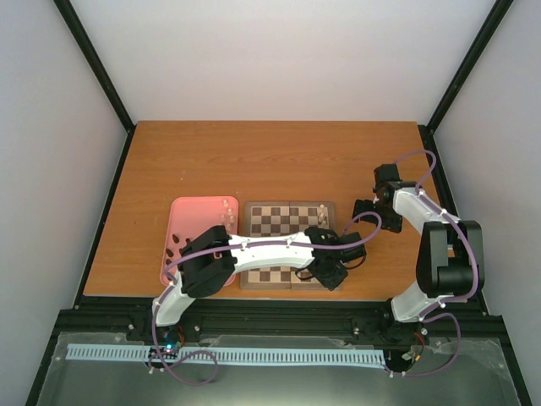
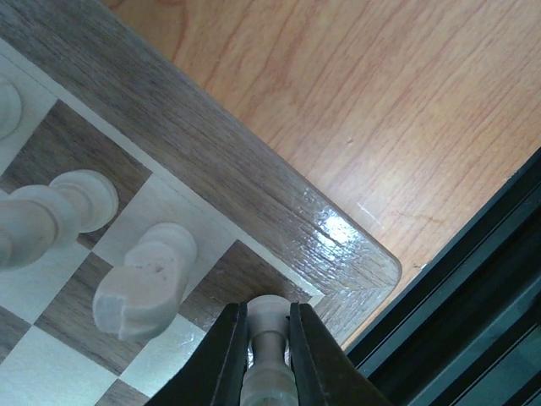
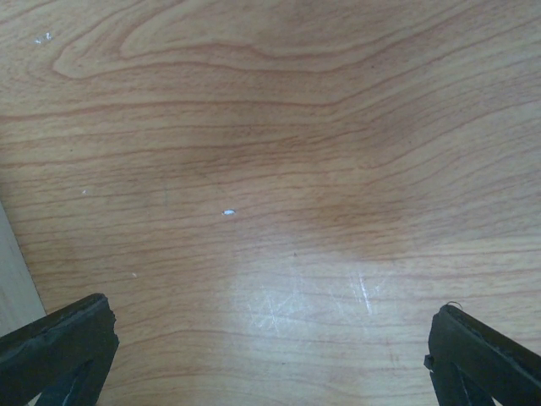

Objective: Set up the chess pieces on the board
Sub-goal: Place the chess piece on the chessboard.

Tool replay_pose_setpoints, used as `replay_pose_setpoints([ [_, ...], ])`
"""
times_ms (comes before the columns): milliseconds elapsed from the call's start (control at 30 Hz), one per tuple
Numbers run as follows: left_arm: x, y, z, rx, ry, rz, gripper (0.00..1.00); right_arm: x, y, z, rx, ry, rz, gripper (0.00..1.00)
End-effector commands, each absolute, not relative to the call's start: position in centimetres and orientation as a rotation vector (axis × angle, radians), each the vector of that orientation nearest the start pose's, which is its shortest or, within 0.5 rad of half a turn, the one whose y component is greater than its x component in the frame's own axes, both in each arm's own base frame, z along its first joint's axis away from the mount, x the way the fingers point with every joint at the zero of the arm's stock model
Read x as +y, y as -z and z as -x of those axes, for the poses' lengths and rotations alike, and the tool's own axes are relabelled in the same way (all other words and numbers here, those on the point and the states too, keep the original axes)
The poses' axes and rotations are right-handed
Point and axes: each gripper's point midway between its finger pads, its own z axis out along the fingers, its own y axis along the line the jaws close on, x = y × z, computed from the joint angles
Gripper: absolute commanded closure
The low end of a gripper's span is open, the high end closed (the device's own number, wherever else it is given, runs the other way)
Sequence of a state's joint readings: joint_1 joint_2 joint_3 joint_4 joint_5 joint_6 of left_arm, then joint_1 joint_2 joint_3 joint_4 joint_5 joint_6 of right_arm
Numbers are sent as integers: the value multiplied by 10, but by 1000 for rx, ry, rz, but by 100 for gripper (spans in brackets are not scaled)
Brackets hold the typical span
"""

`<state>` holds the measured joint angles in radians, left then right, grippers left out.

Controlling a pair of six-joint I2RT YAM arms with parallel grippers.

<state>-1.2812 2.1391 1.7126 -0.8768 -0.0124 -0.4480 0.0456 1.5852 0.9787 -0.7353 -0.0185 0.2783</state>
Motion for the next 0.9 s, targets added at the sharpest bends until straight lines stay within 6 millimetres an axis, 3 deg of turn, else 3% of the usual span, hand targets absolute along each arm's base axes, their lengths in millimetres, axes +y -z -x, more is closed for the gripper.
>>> replay_pose_setpoints([
  [0, -458, -55, -137, 2660, 246, -1227, 99, 18, -52, -317, 2873, -79, -329, 0],
  [333, -456, -54, -135, 2662, 242, -1250, 99, 18, -52, -317, 2875, -83, -336, 0],
  [867, -456, -61, -138, 2637, 247, -1253, 69, 19, -52, -314, 2877, -86, -346, 0],
])
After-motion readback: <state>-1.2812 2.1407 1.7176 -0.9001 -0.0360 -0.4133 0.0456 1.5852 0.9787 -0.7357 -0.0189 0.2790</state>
